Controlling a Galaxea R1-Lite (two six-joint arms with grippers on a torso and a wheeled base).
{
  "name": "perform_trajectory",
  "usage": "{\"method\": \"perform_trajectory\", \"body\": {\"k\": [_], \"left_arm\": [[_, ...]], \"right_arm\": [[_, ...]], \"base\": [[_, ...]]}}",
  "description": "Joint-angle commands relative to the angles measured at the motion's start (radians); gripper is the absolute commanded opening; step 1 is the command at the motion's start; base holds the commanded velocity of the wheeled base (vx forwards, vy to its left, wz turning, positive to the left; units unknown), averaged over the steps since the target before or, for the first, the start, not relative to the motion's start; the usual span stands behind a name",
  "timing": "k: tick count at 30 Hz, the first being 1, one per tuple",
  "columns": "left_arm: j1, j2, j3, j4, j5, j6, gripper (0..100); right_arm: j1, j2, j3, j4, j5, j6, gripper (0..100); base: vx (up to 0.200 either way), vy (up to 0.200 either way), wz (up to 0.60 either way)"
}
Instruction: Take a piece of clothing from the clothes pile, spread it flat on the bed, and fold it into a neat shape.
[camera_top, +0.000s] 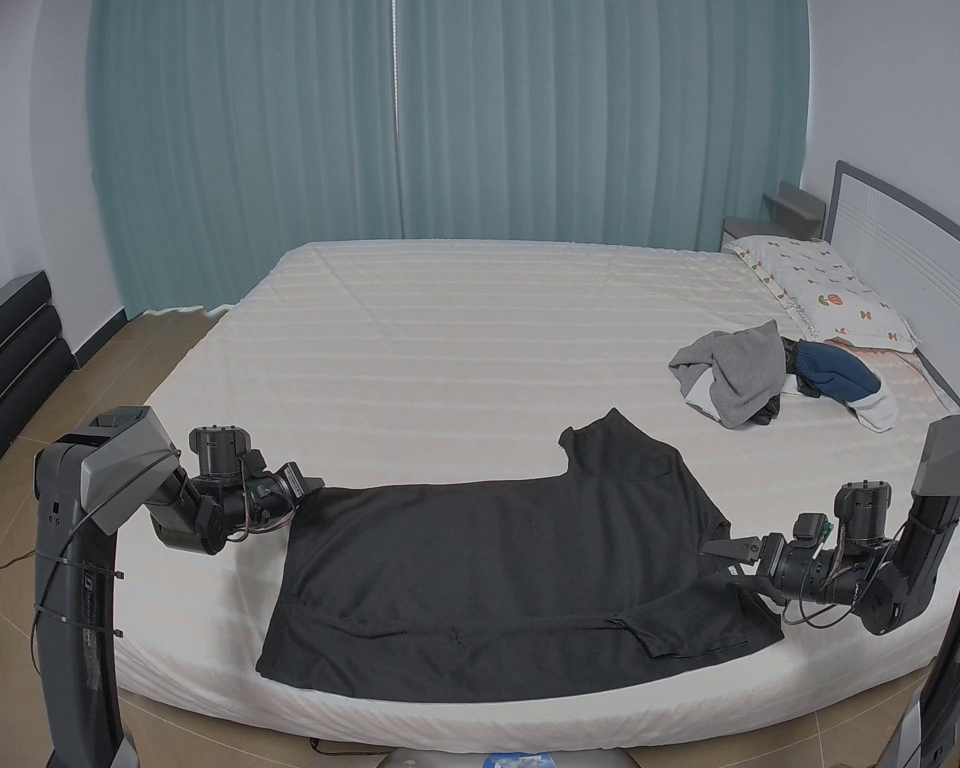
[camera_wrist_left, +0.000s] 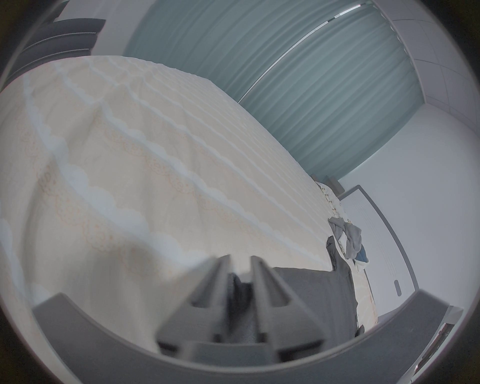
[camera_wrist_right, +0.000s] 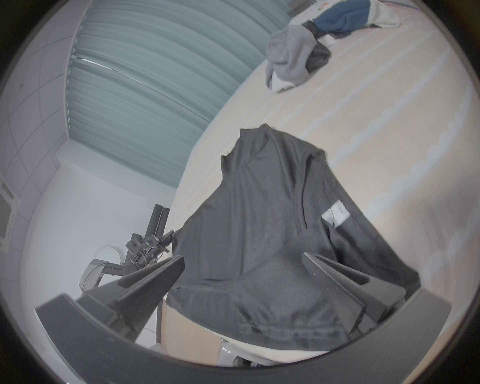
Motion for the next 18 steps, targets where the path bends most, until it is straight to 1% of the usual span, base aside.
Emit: {"method": "perform_trajectory", "body": {"k": [1, 2, 6, 7, 8, 9, 11, 12, 13, 15, 16, 17, 18], "left_arm": [[0.0, -0.005, -0.003, -0.001, 0.014, -0.018, 0], [0.0, -0.007, -0.003, -0.002, 0.019, -0.03, 0], [0.0, -0.028, 0.003, -0.005, 0.025, -0.113, 0], [0.0, -0.028, 0.003, -0.005, 0.025, -0.113, 0], [0.0, -0.04, 0.006, -0.013, 0.025, -0.148, 0], [0.0, -0.043, 0.006, -0.016, 0.025, -0.159, 0], [0.0, -0.043, 0.006, -0.016, 0.025, -0.162, 0], [0.0, -0.042, 0.004, -0.016, 0.025, -0.171, 0], [0.0, -0.042, 0.004, -0.016, 0.025, -0.171, 0], [0.0, -0.042, 0.006, -0.016, 0.025, -0.173, 0], [0.0, -0.042, 0.006, -0.016, 0.025, -0.173, 0], [0.0, -0.042, 0.012, -0.016, 0.025, -0.173, 0], [0.0, -0.042, 0.015, -0.016, 0.025, -0.173, 0]], "right_arm": [[0.003, 0.006, -0.038, -0.012, -0.019, 0.0, 100], [0.003, 0.006, -0.038, -0.012, -0.019, 0.0, 100], [0.017, 0.042, -0.169, 0.014, -0.054, -0.002, 100], [0.017, 0.042, -0.169, 0.014, -0.054, -0.002, 100], [0.017, 0.063, -0.253, 0.06, -0.067, -0.005, 100], [0.018, 0.072, -0.29, 0.1, -0.071, -0.006, 100], [0.018, 0.078, -0.31, 0.122, -0.073, -0.006, 100], [0.027, 0.121, -0.456, 0.254, -0.105, -0.011, 100], [0.027, 0.127, -0.473, 0.263, -0.108, -0.011, 100], [0.029, 0.173, -0.588, 0.312, -0.151, -0.011, 100], [0.029, 0.173, -0.588, 0.312, -0.151, -0.011, 100], [0.038, 0.233, -0.695, 0.352, -0.203, -0.014, 100], [0.047, 0.256, -0.736, 0.372, -0.221, -0.019, 100]], "base": [[0.0, 0.0, 0.0], [0.0, 0.0, 0.0], [0.0, 0.0, 0.0], [0.0, 0.0, 0.0], [0.0, 0.0, 0.0], [0.0, 0.0, 0.0], [0.0, 0.0, 0.0], [0.0, 0.0, 0.0], [0.0, 0.0, 0.0], [0.0, 0.0, 0.0], [0.0, 0.0, 0.0], [0.0, 0.0, 0.0], [0.0, 0.0, 0.0]]}}
